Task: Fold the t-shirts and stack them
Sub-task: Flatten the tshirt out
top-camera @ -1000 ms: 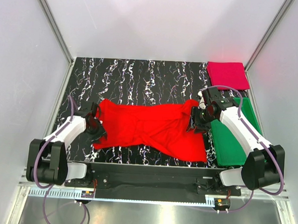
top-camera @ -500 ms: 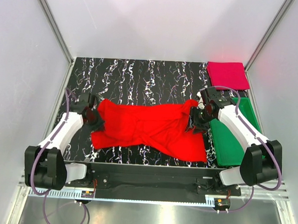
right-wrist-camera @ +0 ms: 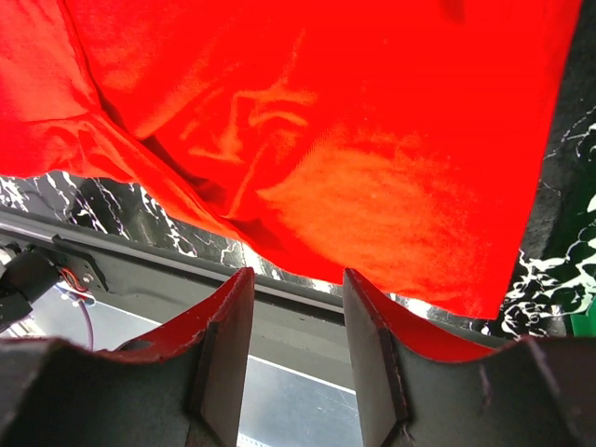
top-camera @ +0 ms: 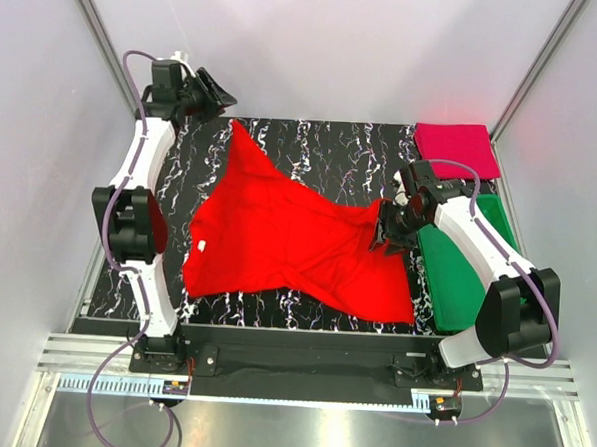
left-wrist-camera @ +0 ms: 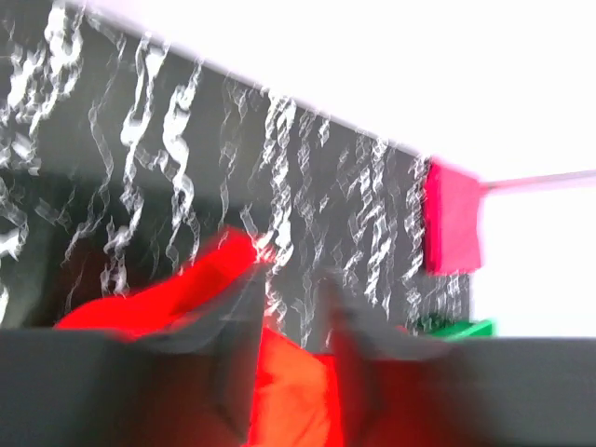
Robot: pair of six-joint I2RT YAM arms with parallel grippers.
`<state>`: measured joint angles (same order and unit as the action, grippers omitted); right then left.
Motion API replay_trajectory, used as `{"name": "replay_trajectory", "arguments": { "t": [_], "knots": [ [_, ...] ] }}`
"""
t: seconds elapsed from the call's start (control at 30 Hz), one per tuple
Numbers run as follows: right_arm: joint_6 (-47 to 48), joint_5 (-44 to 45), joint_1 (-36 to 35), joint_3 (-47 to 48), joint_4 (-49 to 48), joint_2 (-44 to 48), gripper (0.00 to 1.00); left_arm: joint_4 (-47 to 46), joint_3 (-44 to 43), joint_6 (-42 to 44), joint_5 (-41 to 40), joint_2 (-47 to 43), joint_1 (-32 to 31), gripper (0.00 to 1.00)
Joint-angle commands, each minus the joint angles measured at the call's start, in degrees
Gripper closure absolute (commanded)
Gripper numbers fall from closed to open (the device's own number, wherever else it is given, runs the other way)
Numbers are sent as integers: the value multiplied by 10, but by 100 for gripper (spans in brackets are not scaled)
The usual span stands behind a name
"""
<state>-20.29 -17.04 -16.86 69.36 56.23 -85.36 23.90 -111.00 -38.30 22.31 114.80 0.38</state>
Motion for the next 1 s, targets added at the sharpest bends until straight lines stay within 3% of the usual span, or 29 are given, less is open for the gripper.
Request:
{"name": "replay_trajectory", "arguments": {
  "t": [0.0,0.13,0.3,0.4,0.63,0.83,0.97],
  "knots": [
    [6,17,4,13,18,13,50,-13,-25,-13,49,-7,21,42],
    [-3,15,5,-7,14,27,50,1,124,45,44,-87,22,38],
    [-27,-18,5,-48,-12,33,50,9,338,117,31,-188,-1,44],
    [-36,-30,5,-67,-24,38,50,10,403,139,13,-212,-45,47],
    [-55,-34,5,-96,-38,61,50,19,376,183,-83,-135,-93,45],
    [-59,-29,5,-100,-36,70,50,55,307,219,-153,-71,-91,61],
    [-59,-27,6,-98,-37,63,50,64,282,232,-133,-33,-80,65]
  ]
}}
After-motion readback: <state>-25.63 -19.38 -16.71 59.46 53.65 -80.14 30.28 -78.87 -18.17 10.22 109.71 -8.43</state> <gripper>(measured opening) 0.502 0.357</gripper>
